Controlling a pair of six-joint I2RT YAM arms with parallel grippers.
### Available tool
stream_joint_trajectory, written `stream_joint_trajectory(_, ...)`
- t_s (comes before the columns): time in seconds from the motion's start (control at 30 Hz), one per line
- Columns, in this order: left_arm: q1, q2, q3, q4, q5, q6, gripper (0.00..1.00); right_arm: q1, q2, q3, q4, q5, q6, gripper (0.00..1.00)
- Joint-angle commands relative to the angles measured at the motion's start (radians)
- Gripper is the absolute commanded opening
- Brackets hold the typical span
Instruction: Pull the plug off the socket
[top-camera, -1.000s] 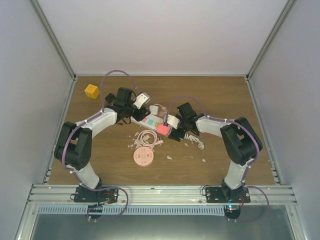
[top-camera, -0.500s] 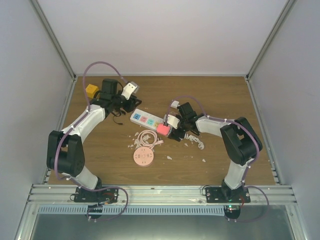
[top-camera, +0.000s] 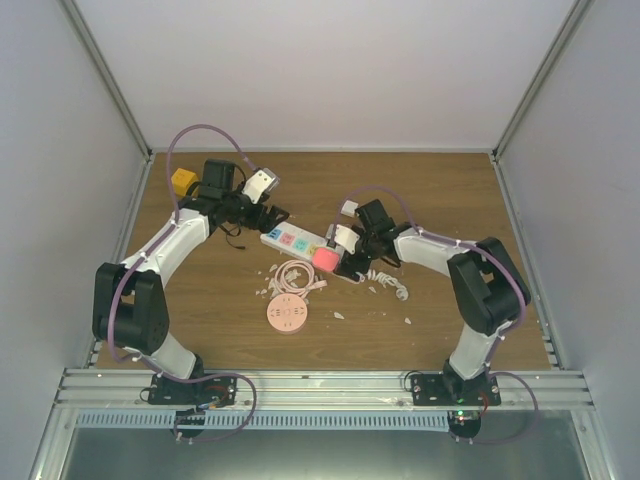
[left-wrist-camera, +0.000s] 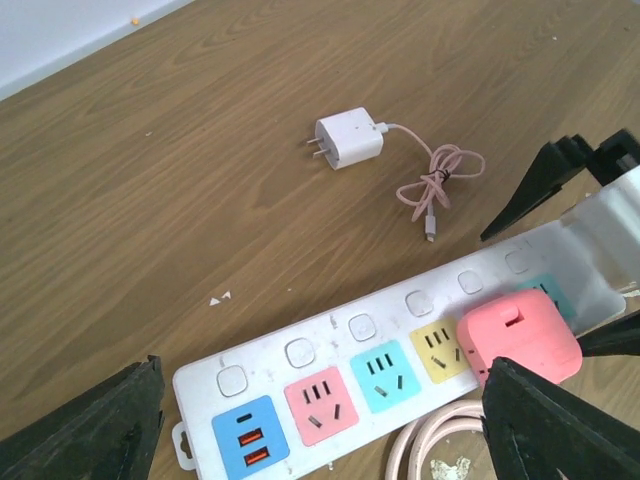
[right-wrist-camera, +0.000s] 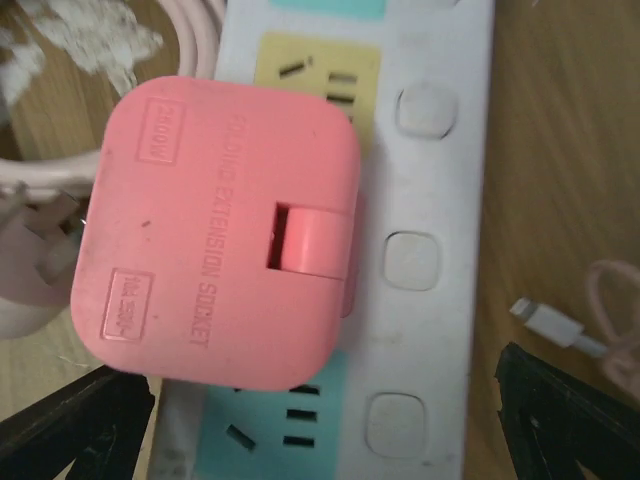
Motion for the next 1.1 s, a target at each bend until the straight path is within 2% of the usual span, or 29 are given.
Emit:
stream_joint_trajectory(0.0, 0.001, -0.038, -0.004, 0.015, 0.027, -0.004, 0.89, -0.024, -0.082, 0.058, -0.022, -0.063, 0.019, 0.96)
stream_joint_trajectory(0.17, 0.010, -0.058, -0.019, 0.015, 0.031, -0.012, 0.96, -0.058, -0.116, 0.063, -0.063, -0.079, -0.001, 0.99)
stream_joint_trajectory(0.37, 0.032, -0.085, -0.025, 0.015, 0.061, -0.032, 0.97, -0.154, -0.137, 0.110, -0.076, -0.111, -0.027, 0.97)
stream_joint_trajectory(0.57, 0.057, -0.113, -0.031, 0.010, 0.089, -0.039, 0.97, -0.253, 0.018, 0.298, -0.113, -0.102, -0.048, 0.94)
stream_joint_trajectory(0.77, 0.079, -0.129, -0.052, 0.012, 0.113, -0.041, 0.98, -0.286, 0.175, 0.454, -0.149, -0.067, -0.087, 0.88)
stream_joint_trajectory(0.97, 0.090, -0.132, -0.060, 0.010, 0.144, -0.042, 0.98, -0.291, 0.279, 0.511, -0.154, -0.082, -0.125, 0.79)
stream_joint_trajectory(1.07, 0.090, -0.131, -0.063, 0.012, 0.153, -0.042, 0.97, -0.291, 0.326, 0.519, -0.146, -0.087, -0.130, 0.72)
